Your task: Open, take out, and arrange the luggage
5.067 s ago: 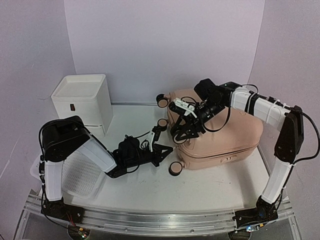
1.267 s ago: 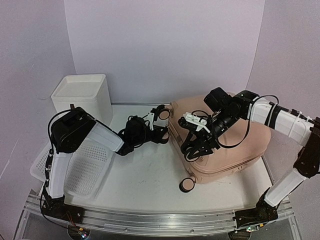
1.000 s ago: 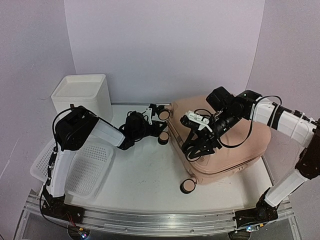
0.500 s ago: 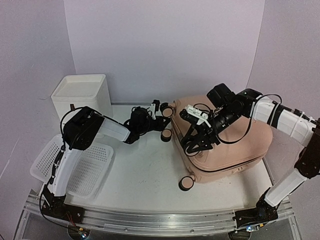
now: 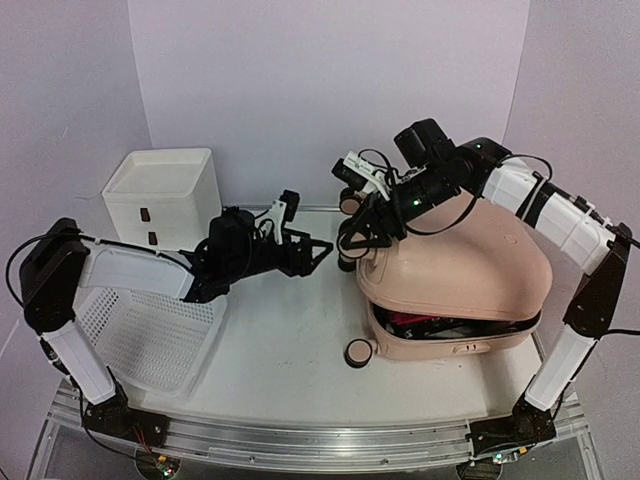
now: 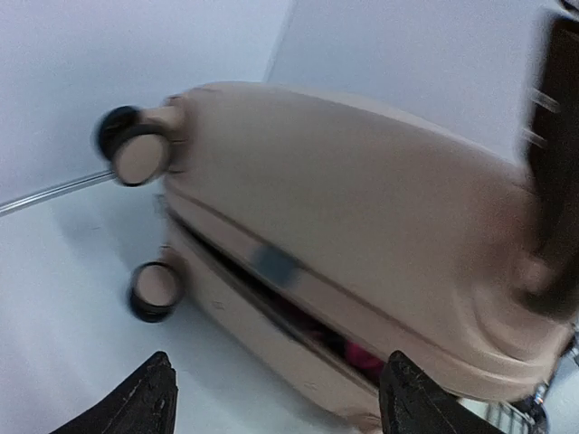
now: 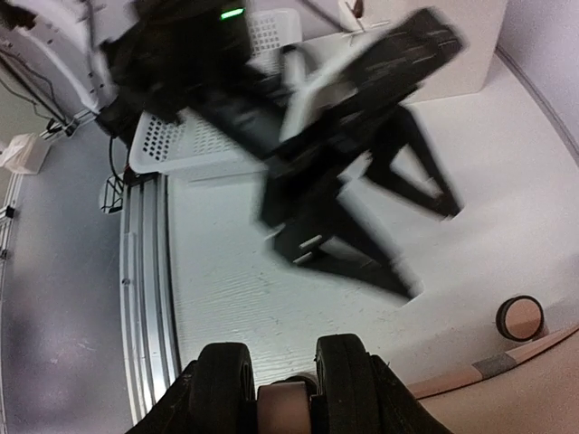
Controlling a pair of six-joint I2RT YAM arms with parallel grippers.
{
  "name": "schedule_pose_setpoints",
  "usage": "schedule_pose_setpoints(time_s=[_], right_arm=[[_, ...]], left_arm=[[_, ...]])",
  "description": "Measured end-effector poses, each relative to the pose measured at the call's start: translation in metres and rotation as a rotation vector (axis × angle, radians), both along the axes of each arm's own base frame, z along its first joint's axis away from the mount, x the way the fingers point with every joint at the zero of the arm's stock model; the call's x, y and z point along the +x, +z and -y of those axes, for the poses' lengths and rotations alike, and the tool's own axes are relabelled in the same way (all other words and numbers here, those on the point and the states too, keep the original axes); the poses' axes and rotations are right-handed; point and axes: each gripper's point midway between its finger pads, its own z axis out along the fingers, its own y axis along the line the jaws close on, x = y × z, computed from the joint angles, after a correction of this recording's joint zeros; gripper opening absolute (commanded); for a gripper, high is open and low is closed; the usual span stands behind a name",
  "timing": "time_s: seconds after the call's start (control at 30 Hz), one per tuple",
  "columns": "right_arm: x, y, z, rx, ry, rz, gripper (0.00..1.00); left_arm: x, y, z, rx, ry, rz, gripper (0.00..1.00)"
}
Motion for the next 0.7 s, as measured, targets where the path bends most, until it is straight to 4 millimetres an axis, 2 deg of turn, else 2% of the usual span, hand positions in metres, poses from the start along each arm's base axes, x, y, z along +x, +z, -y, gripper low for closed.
schedule_pose_setpoints(time_s=[0.03, 0.13, 0.27, 0.43, 0.53, 0.63, 0.7], right_arm=[[0.008, 0.005, -0.001, -0.003, -0.027, 0.007, 0.0], [0.025, 0.012, -0.005, -0.009, -0.078, 0.008, 0.0], [0.043, 0.015, -0.009, -0.023, -0.13, -0.002, 0.0], [0.06, 0.019, -0.014, -0.024, -0.182, -0.014, 0.0], [0.065, 0.021, -0.015, -0.015, -0.206, -0.029, 0.0], [0.067, 0.022, -0.017, -0.004, -0.232, -0.054, 0.0], [0.069, 0.023, -0.018, 0.004, -0.248, -0.068, 0.07]], left_arm=[[-0.031, 0.013, 0.014, -0.003, -0.069, 0.043, 0.77], [-0.091, 0.026, 0.04, -0.003, -0.219, 0.102, 0.74], [-0.125, 0.017, 0.06, 0.025, -0.317, 0.125, 0.68], [-0.141, -0.016, 0.083, 0.05, -0.368, 0.124, 0.65], [-0.138, -0.036, 0.092, 0.067, -0.371, 0.11, 0.7], [-0.132, -0.041, 0.101, 0.064, -0.367, 0.108, 0.76], [-0.127, -0.034, 0.107, 0.042, -0.354, 0.122, 0.78]])
